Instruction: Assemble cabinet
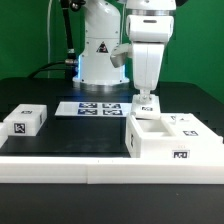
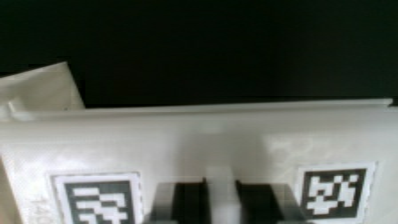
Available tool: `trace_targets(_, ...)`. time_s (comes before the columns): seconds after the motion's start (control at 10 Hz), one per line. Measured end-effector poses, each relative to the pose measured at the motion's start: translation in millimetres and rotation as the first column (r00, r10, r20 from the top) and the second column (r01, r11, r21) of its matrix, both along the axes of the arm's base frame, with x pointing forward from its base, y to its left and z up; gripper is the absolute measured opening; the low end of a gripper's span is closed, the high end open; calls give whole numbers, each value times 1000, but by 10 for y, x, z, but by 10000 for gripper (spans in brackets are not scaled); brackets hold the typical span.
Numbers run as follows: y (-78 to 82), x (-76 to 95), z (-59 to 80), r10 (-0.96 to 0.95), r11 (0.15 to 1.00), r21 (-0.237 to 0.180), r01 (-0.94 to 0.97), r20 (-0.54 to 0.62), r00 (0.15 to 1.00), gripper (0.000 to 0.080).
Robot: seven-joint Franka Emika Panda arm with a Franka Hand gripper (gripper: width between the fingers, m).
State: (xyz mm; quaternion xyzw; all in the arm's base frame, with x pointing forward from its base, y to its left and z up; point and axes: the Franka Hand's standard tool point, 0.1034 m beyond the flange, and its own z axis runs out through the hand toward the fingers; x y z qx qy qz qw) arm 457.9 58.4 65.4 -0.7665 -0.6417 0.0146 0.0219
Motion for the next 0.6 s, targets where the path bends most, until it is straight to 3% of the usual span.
trace_targets(0.6, -79, 67, -44, 114, 993, 11, -114, 14, 993, 69)
